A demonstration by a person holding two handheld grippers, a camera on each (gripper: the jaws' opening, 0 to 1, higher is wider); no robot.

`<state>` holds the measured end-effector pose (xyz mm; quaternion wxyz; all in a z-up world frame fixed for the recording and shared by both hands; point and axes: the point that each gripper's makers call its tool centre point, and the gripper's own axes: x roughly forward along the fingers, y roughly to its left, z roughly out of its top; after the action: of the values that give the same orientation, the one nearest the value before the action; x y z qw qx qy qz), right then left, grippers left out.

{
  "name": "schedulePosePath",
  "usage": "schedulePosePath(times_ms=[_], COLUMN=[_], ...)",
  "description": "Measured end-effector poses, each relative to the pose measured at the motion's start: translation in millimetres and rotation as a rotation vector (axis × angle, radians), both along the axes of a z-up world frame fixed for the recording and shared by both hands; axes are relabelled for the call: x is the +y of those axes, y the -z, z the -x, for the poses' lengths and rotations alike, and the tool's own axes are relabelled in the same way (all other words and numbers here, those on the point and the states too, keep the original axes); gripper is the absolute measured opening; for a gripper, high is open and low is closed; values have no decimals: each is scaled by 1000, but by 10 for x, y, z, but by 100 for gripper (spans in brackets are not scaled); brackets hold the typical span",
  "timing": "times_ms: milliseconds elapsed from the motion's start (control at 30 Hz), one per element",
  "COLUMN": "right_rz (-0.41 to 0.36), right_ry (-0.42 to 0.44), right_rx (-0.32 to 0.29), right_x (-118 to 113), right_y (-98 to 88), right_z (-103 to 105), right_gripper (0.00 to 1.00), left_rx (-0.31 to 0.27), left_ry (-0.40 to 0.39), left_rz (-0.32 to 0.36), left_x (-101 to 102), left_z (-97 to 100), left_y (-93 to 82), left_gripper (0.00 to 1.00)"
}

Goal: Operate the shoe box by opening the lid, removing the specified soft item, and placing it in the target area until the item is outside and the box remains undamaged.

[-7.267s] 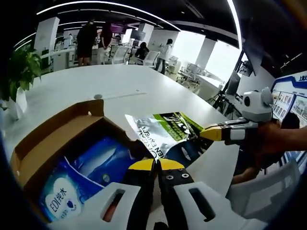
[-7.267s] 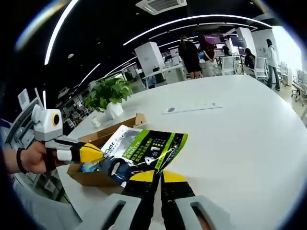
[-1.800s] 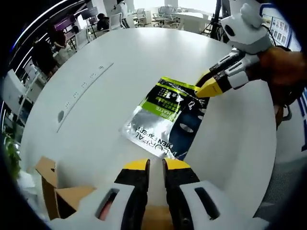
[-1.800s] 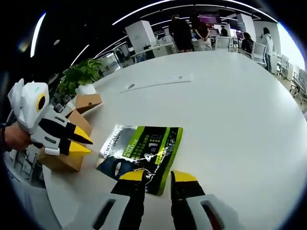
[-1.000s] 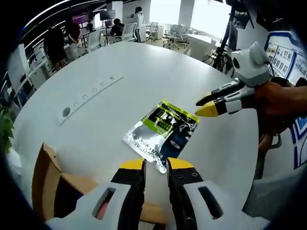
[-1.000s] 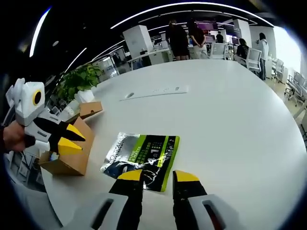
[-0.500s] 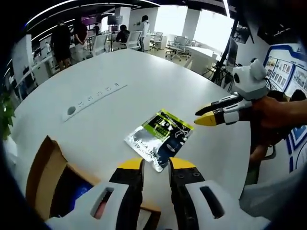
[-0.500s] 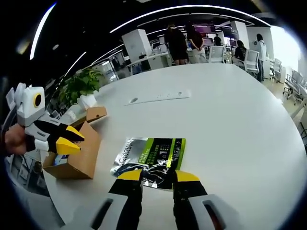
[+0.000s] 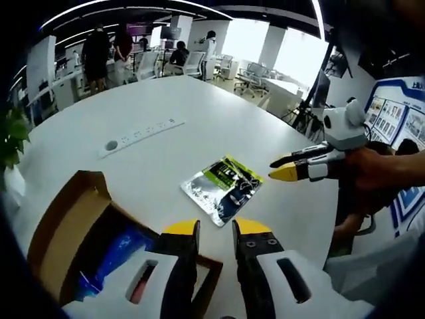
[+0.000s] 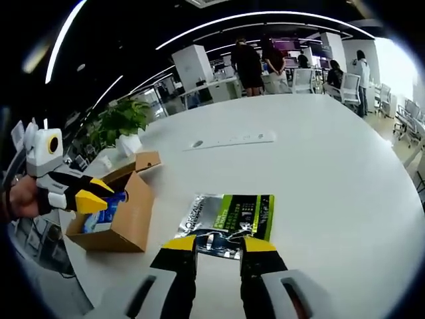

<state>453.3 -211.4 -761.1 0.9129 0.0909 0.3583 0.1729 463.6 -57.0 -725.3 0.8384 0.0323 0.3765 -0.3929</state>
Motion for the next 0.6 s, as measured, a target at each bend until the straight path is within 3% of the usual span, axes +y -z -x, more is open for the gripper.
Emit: schedulePosePath(times_ms=[267,600], right_rz=[-14,-34], right_ry=[-23,-76], right_rx=[-29,-64], right_x=[239,624], right_y=[-160,-351], right_z=[48,95], right_gripper=[22,24], left_rx=[-29,-58], left_ry=[-12,-91], left_rz=[-5,22], left_x=[288,732], left_z=[145,212], left_y=[-102,-263], left_gripper=[19,20])
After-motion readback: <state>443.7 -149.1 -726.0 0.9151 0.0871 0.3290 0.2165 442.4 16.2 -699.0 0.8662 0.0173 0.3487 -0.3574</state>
